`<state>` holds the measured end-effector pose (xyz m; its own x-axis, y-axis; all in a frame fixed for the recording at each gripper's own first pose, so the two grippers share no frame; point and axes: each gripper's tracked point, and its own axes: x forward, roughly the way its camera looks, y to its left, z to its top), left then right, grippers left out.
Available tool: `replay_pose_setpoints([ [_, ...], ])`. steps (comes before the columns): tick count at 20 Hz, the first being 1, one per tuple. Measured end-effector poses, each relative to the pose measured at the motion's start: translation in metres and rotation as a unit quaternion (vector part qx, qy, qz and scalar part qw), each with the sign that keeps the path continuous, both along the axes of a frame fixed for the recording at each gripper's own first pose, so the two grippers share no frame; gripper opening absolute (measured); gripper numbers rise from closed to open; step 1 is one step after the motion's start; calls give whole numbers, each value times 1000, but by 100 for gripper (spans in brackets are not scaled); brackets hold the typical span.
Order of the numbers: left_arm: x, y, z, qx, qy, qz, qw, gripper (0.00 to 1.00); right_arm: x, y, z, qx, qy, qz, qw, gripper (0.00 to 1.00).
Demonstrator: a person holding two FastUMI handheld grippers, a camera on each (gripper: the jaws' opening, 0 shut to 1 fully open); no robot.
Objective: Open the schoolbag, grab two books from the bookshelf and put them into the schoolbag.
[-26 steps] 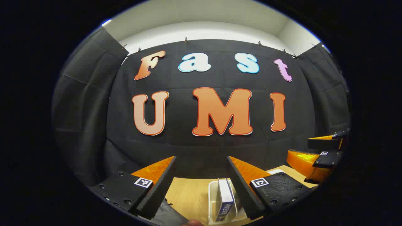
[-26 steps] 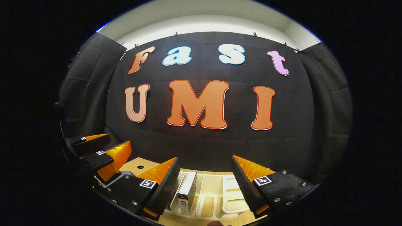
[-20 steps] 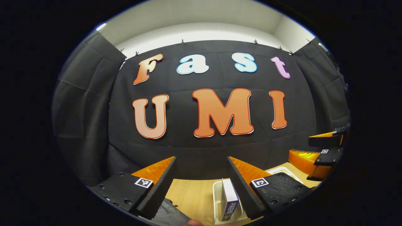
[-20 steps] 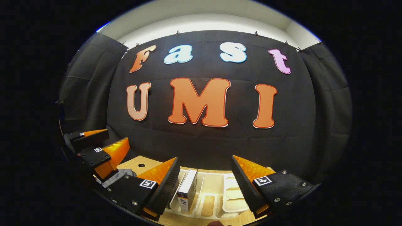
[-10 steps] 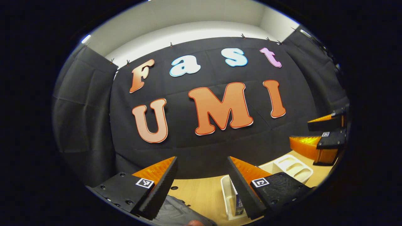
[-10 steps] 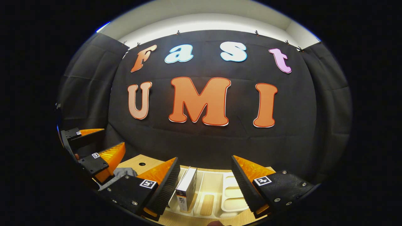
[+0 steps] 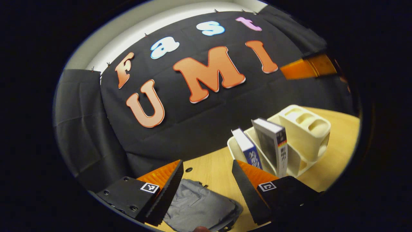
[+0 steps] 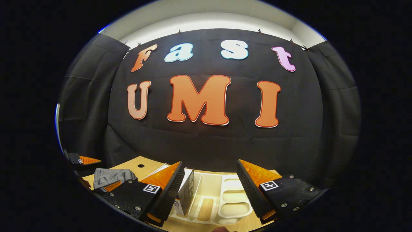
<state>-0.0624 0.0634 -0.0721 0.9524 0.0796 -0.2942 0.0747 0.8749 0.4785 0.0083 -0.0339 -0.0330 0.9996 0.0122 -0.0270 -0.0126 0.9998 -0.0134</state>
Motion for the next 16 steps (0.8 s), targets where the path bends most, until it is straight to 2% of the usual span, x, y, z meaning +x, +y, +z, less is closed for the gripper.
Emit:
replay_pose_setpoints([
  [4,-23,27,-21,80,69,4,994,95,9,-11,-14,1,11,-7,1000,96],
  [9,-55,52,-36,158,153,-2,976,96,16,-14,-22,-10,17,0,1000,96],
  [16,-75,85,-32,247,194,18,949,95,18,-15,-31,-15,23,4,1000,96],
])
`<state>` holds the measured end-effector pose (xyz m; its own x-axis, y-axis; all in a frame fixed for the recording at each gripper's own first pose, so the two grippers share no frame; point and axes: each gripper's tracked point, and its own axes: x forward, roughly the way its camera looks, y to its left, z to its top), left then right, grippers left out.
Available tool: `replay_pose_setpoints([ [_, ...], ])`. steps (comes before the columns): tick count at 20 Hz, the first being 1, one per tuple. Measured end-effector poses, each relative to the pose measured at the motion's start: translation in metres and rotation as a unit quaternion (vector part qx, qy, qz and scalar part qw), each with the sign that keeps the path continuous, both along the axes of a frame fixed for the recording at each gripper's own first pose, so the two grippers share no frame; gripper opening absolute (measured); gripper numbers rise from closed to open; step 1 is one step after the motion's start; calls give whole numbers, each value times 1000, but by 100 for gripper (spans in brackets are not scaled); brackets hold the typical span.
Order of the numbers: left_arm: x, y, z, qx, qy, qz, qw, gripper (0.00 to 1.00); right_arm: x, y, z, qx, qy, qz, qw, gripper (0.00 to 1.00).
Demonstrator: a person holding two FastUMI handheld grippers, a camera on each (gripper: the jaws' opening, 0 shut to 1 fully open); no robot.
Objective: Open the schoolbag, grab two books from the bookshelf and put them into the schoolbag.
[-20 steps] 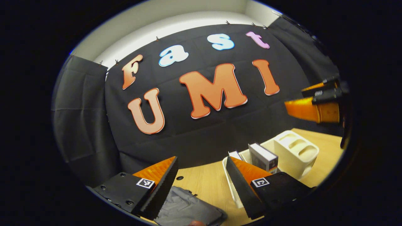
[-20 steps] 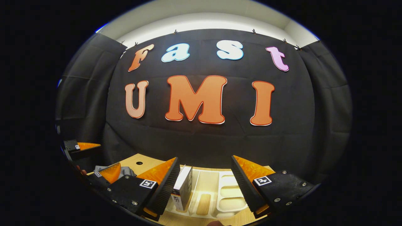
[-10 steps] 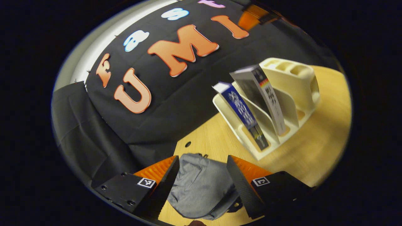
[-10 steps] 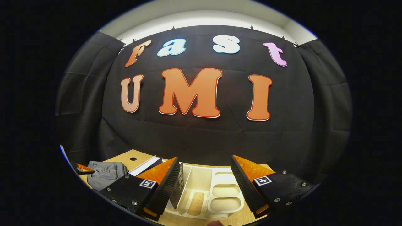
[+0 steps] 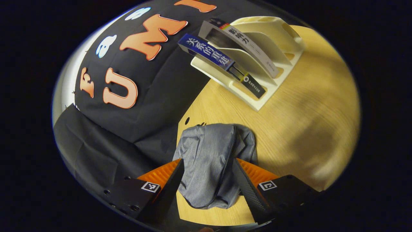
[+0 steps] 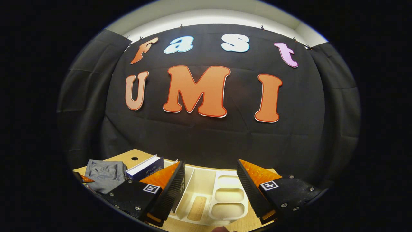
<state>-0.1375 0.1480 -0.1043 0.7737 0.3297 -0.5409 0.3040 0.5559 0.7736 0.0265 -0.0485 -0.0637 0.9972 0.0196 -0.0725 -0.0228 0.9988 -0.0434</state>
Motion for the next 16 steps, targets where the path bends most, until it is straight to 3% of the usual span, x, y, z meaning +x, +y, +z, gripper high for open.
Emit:
replay_pose_setpoints([
  [4,0,13,7,19,-14,24,999,93,1,7,-1,2,3,10,1000,97],
  [7,18,22,14,27,-41,23,999,79,3,17,0,8,5,22,1000,96],
  [9,19,29,8,22,-20,31,999,62,6,27,3,8,6,30,1000,96],
  [12,22,34,-7,-1,21,29,999,52,11,46,9,4,11,44,999,97],
  [13,23,34,-12,-9,34,27,999,43,13,55,12,2,15,49,999,97],
  [14,21,33,-14,-22,43,24,999,44,16,62,13,0,19,53,998,97],
  [15,23,28,-18,-45,49,20,998,16,18,72,16,-4,22,56,998,97],
  [16,24,26,-22,-65,57,17,996,11,21,80,18,-8,29,54,998,97],
])
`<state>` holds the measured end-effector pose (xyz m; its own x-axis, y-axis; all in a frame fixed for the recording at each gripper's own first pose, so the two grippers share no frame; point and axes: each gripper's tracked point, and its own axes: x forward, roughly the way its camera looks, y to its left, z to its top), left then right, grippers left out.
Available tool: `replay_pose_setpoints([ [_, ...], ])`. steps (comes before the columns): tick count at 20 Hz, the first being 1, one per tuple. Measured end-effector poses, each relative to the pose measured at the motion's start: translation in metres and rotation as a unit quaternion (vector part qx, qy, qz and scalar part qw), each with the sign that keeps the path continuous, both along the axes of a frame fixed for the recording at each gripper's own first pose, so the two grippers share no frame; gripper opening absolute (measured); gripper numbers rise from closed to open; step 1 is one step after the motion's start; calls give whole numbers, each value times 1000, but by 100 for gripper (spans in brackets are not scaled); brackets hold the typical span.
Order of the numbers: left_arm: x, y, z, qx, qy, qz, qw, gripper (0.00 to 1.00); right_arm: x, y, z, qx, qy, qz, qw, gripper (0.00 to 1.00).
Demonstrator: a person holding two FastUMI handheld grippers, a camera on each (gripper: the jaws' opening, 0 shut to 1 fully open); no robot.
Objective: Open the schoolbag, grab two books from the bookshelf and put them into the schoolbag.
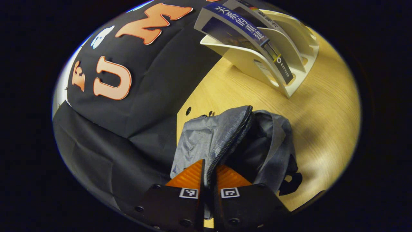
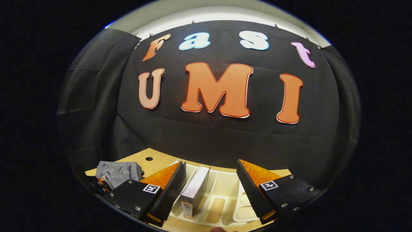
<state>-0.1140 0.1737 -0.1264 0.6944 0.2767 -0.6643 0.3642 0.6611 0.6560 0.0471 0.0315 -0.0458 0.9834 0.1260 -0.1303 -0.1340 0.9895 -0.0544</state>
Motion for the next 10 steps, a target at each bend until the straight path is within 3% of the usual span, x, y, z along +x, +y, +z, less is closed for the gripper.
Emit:
replay_pose_setpoints([
  [5,-2,-12,-5,-117,58,-17,991,6,15,42,-6,-25,52,-13,998,96],
  [10,2,-1,12,-173,113,-78,975,6,23,77,-28,-31,141,-17,989,97],
])
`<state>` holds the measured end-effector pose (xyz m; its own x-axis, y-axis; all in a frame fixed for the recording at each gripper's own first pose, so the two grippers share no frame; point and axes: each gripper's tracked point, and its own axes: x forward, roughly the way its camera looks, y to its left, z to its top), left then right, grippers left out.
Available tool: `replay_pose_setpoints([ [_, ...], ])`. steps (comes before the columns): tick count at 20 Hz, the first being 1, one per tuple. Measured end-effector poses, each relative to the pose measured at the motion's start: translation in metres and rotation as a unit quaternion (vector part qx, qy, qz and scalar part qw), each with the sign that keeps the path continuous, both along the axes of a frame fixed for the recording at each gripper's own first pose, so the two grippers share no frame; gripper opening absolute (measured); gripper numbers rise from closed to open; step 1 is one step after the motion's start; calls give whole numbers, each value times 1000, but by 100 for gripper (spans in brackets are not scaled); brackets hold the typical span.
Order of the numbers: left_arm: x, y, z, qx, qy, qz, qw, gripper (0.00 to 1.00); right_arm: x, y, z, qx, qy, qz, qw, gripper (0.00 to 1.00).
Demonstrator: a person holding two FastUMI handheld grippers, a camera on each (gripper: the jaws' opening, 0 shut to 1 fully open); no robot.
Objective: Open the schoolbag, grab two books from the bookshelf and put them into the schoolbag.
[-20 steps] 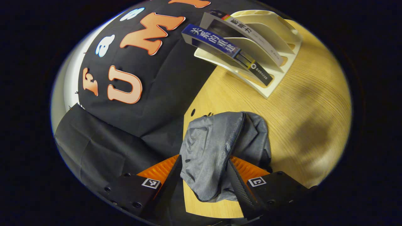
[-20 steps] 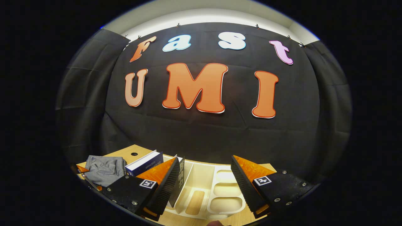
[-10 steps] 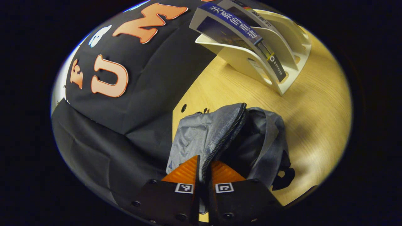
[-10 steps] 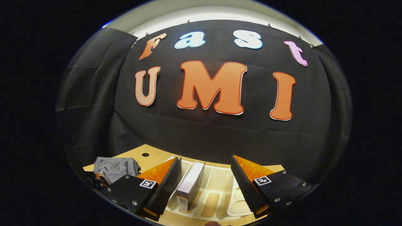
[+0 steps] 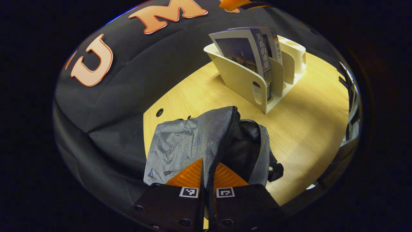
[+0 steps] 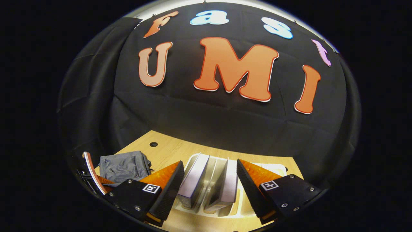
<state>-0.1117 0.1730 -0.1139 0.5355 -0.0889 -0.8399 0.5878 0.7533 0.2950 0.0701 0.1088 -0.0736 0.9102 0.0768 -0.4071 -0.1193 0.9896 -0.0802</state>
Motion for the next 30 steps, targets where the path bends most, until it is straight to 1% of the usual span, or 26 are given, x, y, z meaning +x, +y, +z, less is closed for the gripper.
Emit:
replay_pose_setpoints([
  [3,6,10,16,-30,24,-31,999,6,11,15,-5,-8,37,-16,999,97],
  [6,17,26,34,-53,46,-52,996,6,17,17,-10,-42,70,-36,996,97],
  [7,21,31,40,-59,53,-58,995,6,18,19,-13,-45,85,-40,995,97],
  [12,43,54,65,-82,91,-86,989,6,17,38,-30,-16,163,-49,985,96],
  [14,51,60,73,-89,108,-92,986,6,18,39,-38,-25,186,-47,981,96],
  [15,54,60,77,-95,118,-93,984,6,19,36,-42,-38,198,-49,978,96],
  [17,59,60,81,-103,138,-94,981,6,15,31,-49,-56,224,-49,972,93],
  [18,62,62,82,-101,143,-96,980,6,15,30,-54,-56,239,-47,968,92],
  [20,65,63,87,-92,149,-105,979,6,15,29,-63,-49,270,-42,961,92],
  [24,65,60,95,-79,163,-127,975,6,19,29,-77,-35,329,-31,943,83],
  [25,64,58,96,-76,167,-129,974,6,21,29,-82,-33,342,-29,939,83],
  [26,66,56,97,-77,173,-127,974,6,20,29,-87,-32,355,-32,934,80],
  [27,67,53,98,-80,179,-125,973,6,21,29,-93,-28,369,-31,929,70],
  [28,66,57,99,-82,183,-120,972,6,20,28,-99,-26,382,-37,923,74],
  [29,66,56,98,-82,184,-117,973,6,20,29,-105,-22,396,-36,917,73],
  [30,67,56,96,-83,187,-110,973,6,19,29,-110,-18,405,-41,913,68],
])
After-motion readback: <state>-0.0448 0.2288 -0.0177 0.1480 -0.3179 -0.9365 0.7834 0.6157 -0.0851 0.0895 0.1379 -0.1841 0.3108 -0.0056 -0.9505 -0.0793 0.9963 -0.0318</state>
